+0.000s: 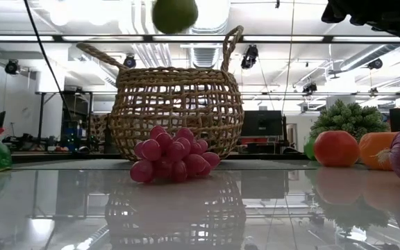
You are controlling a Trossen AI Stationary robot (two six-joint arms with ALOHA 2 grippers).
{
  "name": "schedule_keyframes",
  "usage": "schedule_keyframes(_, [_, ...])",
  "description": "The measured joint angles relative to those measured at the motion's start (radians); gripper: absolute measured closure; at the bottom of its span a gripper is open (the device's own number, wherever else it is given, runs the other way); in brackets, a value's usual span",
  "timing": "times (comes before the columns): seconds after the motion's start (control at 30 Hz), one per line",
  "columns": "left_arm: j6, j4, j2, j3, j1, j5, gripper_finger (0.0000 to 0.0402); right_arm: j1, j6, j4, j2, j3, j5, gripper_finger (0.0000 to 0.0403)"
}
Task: Build produce basket
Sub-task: Put the green pear into the basket
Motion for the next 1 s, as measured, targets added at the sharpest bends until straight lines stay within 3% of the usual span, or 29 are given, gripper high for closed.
schedule_keyframes(0.17, [0.086,0.094,0.024,-0.041,0.220,0.135,0.0276,0.000,0.001,0.000,0.000,0.000,0.000,0.0390])
schedule_keyframes(0.37, [0.087,0.125,0.111,-0.085,0.374,0.148,0.0276,0.000,0.021,-0.005,0.000,0.000,0.000,0.0390])
schedule_keyframes(0.6, [0.086,0.128,0.228,-0.086,0.437,0.153,0.0269,0.000,0.038,-0.006,0.000,0.000,0.000,0.0390])
schedule_keyframes(1.0, [0.058,0.127,0.288,-0.086,0.508,0.157,0.0265,0.000,0.044,-0.006,0.000,0.000,0.000,0.0390])
